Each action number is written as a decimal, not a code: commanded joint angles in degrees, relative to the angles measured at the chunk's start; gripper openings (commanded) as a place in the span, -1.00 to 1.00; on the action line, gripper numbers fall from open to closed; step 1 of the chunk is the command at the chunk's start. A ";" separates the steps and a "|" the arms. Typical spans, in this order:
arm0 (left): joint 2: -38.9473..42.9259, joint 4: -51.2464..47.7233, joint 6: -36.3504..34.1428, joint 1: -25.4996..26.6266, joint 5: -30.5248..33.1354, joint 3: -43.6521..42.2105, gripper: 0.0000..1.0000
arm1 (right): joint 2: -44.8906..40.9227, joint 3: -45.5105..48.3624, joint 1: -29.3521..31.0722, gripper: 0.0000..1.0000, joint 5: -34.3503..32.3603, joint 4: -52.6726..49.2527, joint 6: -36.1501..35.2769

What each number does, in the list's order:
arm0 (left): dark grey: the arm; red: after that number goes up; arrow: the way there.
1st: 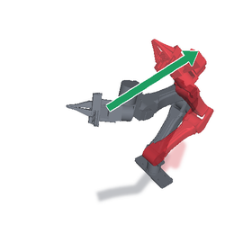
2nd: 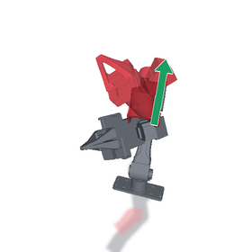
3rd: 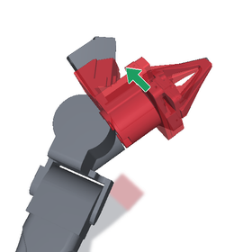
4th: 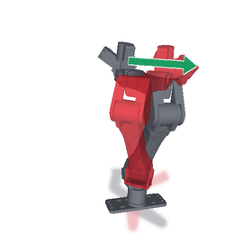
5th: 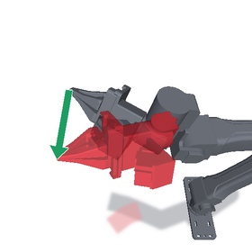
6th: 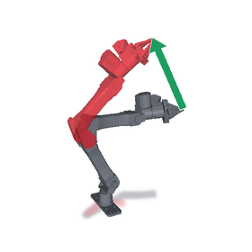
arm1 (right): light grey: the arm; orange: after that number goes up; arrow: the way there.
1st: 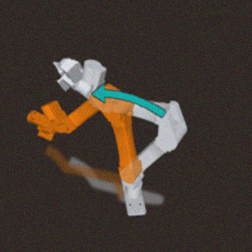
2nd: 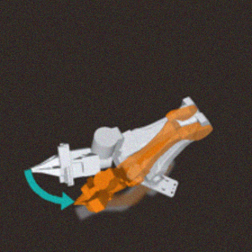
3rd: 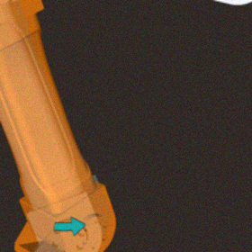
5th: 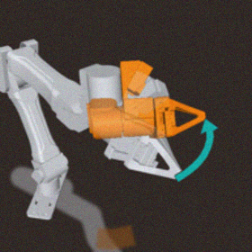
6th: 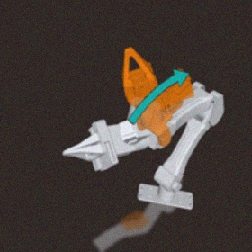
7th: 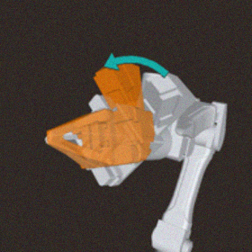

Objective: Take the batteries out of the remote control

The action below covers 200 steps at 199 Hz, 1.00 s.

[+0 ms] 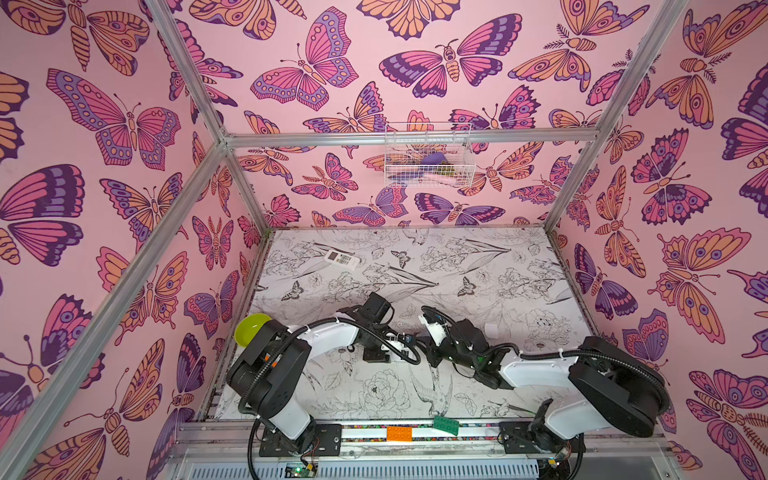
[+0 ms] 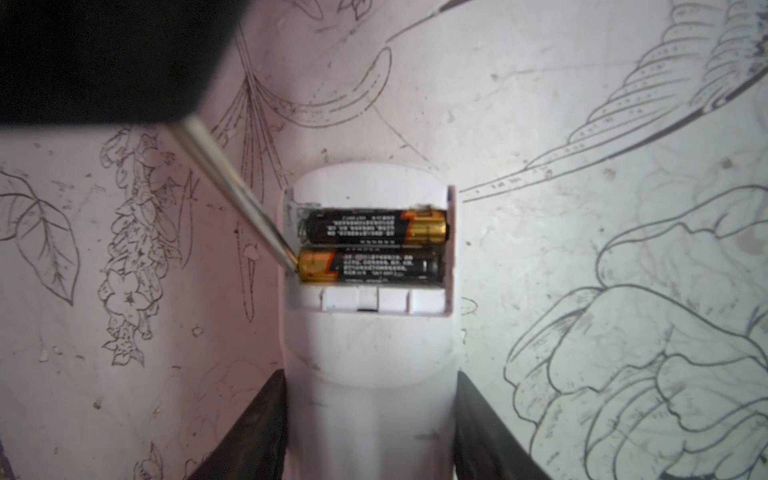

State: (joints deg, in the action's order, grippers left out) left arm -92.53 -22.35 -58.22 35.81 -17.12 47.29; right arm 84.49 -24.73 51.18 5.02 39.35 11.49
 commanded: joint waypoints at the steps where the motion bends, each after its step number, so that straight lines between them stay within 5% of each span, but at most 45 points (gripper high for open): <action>1: -1.28 1.03 0.67 0.93 -1.13 -1.40 -0.25 | -0.51 1.15 1.22 -1.00 -3.54 0.34 -3.61; 102: -1.25 1.03 0.56 0.93 -1.07 -1.56 -0.25 | -0.07 2.32 4.37 -1.00 -4.74 -0.64 -11.78; 165: -1.22 0.86 0.65 0.93 -0.98 -1.50 -0.25 | 2.85 -0.71 4.28 -1.00 -0.20 -8.27 -11.68; 200: -1.08 0.97 0.65 0.94 -0.89 -1.50 -0.25 | 6.61 -3.04 2.06 -1.00 7.70 -9.23 -8.33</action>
State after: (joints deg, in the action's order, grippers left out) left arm -92.25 -21.89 -61.01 35.46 -17.56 46.89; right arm 85.01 -25.02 52.47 4.34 38.94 5.78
